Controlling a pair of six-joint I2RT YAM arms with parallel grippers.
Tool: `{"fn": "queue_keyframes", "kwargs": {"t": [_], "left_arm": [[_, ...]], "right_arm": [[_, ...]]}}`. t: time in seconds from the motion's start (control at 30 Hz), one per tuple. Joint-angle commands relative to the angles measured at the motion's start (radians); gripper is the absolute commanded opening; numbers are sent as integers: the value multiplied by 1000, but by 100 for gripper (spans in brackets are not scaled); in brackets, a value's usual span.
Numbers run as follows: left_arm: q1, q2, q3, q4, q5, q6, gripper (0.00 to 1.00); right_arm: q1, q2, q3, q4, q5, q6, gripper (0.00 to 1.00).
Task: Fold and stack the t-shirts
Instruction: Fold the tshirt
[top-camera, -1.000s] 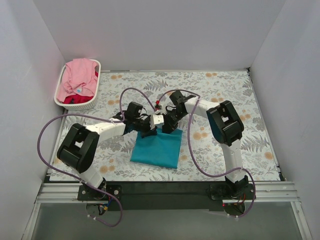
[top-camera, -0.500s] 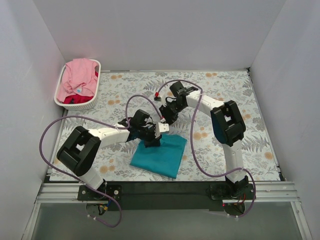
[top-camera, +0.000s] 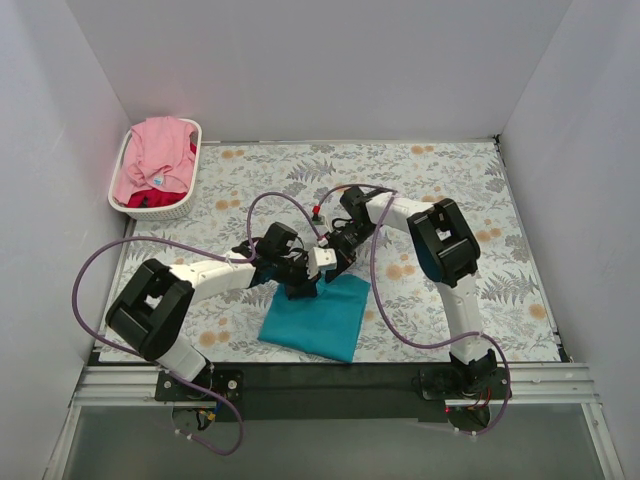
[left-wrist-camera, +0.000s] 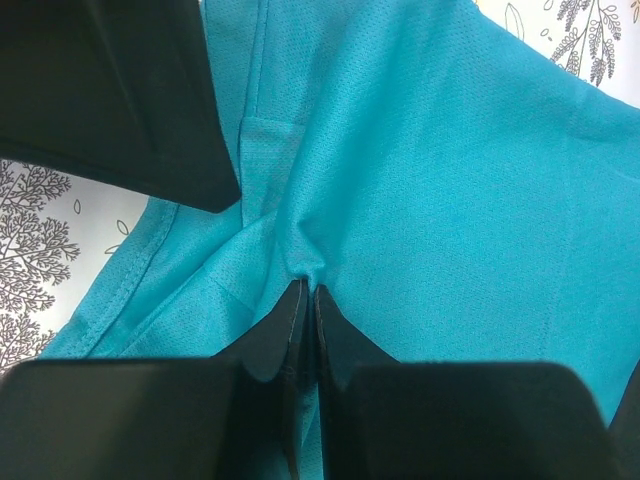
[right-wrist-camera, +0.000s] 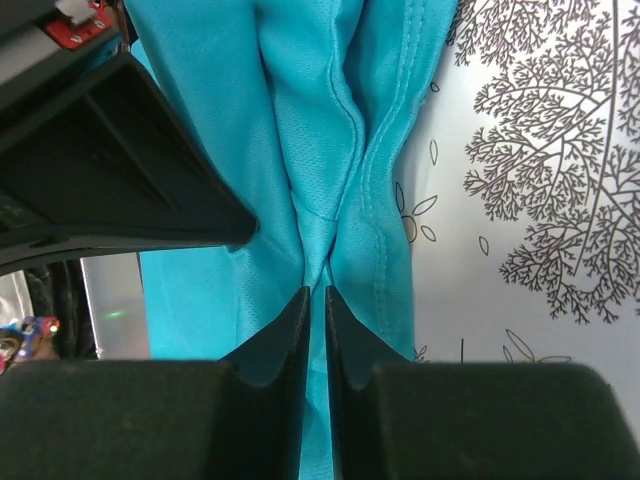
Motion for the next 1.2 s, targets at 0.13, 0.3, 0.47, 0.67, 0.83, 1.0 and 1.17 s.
{"fn": "queue_keyframes", "kwargs": {"t": [0.13, 0.3, 0.47, 0.67, 0.83, 1.0, 1.17], "left_arm": [[-2, -119, 16, 20, -12, 90, 0], [-2, -181, 8, 106, -49, 132, 0], [-2, -147, 22, 178, -66, 162, 0], [10, -104, 11, 303, -99, 172, 0], [15, -57, 10, 327, -87, 179, 0], [14, -51, -21, 320, -75, 185, 0], [15, -72, -56, 317, -92, 189, 0]], "right_arm": [[-1, 102, -13, -37, -69, -51, 15], [0, 144, -11, -42, -89, -71, 14], [0, 153, -17, -47, -87, -91, 13], [0, 152, -42, -53, -90, -108, 13], [-1, 155, -28, -59, -86, -109, 13], [-3, 130, 15, -62, -2, -91, 14], [-1, 95, 70, -70, 98, -68, 16]]}}
